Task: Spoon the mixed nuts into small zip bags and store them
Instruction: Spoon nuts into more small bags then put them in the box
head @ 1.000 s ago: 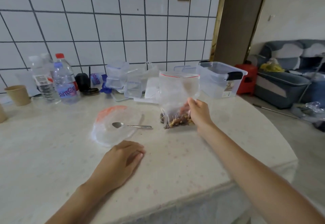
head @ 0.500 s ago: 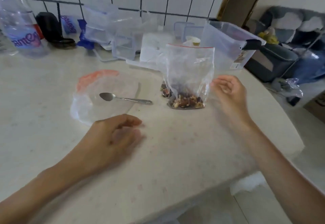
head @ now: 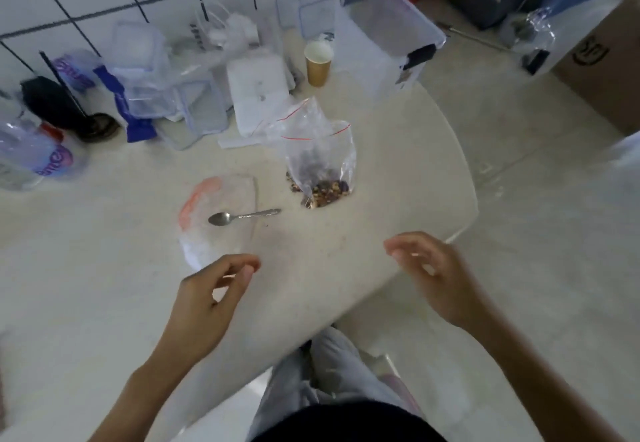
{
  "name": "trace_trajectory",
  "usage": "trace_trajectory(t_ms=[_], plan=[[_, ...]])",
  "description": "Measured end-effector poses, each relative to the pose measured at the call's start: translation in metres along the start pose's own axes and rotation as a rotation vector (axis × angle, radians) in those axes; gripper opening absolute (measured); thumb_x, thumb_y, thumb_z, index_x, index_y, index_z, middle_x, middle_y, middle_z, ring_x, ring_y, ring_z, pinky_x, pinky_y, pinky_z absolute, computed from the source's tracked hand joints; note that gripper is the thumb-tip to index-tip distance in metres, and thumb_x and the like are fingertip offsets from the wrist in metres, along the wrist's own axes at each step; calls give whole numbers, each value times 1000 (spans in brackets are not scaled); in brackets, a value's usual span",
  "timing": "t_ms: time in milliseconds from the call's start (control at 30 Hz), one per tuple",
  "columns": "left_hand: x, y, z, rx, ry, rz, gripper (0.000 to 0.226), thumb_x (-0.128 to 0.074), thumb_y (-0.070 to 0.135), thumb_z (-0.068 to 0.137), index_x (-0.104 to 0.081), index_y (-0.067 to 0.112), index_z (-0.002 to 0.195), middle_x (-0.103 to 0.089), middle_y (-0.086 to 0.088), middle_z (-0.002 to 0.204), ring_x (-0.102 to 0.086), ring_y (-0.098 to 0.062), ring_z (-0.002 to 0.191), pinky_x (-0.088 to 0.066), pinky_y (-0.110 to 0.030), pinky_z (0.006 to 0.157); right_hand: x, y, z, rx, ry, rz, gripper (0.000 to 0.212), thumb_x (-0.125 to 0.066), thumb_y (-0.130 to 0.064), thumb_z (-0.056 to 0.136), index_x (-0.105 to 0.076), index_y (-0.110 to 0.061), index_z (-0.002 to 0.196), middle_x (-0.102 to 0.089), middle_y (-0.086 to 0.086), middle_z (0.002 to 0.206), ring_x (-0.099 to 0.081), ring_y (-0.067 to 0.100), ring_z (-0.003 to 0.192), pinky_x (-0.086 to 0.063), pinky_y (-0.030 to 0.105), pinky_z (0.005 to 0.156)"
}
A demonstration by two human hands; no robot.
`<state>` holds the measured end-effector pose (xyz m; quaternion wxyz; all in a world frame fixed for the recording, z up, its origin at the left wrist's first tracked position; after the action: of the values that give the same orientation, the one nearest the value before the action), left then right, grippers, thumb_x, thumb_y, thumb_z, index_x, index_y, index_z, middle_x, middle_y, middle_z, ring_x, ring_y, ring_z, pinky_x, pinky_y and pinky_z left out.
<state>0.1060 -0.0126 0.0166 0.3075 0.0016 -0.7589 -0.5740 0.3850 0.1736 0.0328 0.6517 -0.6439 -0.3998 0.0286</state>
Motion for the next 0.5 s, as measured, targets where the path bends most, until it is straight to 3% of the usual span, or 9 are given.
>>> trace_trajectory(t_ms=[67,167,400,500], plan=[[1,13,-15,10,-56,20,17,-60,30,99,-74,35,106,-75,24,106,-69,4,102,-46,-3,82,13,-15,-40,-29,38,-17,15,-60,-28,98,-72,-28,107,-74,-22,108,-71,2,102,-53,16,87],[-7,14,-33,39,-140,29,18,-61,26,101,-75,36,105,-76,22,105,-70,2,103,-48,-6,86,31,-13,-96,-118,152,-56,18,-64,-13,99,-73,-26,106,-72,-26,107,-70,-2,98,-53,11,84],[-65,23,-26,1,-364,54,29,-65,19,99,-73,46,103,-78,20,103,-72,3,99,-50,-8,87,74,29,-176,-330,480,-13,16,-65,-6,97,-72,-20,102,-77,-10,96,-74,6,92,-62,38,82],[-110,51,-2,-66,-484,103,20,-65,24,99,-76,40,99,-78,21,102,-72,2,97,-51,-10,86,100,50,-195,-384,592,14,14,-64,-7,97,-72,-14,104,-76,-7,97,-74,10,91,-63,43,81]])
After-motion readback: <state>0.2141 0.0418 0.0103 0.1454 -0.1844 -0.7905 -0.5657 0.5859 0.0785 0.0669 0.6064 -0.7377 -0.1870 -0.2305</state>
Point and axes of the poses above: each hand's wrist, its own z-axis towards the middle knuckle, its own x-axis out of the back of the hand, y = z × x, the point moved 7 cm from there along z, towards the middle knuckle
